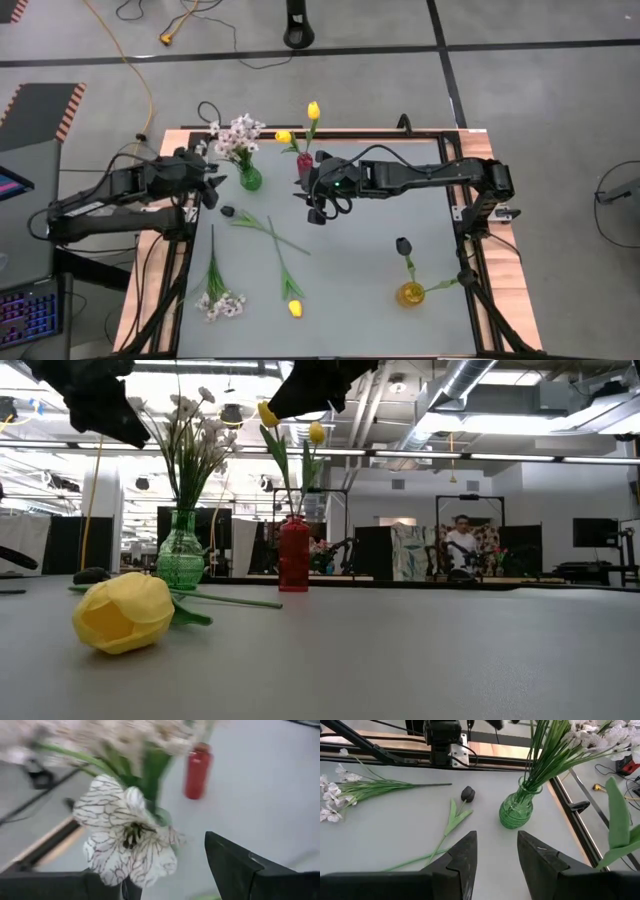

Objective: Sort flowers into vase by color
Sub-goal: Put the top white flowers into the green vase, then put the black tulip into the yellow vase

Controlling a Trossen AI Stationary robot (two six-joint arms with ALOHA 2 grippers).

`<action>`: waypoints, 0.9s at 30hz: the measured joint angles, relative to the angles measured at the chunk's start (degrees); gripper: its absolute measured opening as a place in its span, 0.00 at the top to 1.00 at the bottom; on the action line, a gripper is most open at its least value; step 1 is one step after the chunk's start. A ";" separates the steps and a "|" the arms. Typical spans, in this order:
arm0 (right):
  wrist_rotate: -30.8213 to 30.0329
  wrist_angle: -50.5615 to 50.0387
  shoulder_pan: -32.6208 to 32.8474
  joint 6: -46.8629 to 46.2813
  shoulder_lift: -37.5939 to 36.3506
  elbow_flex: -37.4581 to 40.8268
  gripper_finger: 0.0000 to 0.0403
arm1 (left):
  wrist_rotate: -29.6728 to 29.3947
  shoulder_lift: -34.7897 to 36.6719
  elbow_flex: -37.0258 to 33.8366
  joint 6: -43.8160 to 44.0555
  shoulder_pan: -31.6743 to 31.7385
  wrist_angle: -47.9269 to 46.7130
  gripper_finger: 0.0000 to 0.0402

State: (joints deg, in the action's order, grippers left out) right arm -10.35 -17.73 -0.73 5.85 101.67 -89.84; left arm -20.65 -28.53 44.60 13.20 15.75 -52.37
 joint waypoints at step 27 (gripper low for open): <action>5.25 12.90 2.38 -7.40 15.94 0.09 0.59 | 17.35 0.44 -7.41 3.08 -0.07 -0.65 0.54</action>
State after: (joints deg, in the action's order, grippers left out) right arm -5.10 -4.83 1.65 -1.55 117.61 -89.76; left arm -3.30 -28.10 37.19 16.28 15.68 -53.02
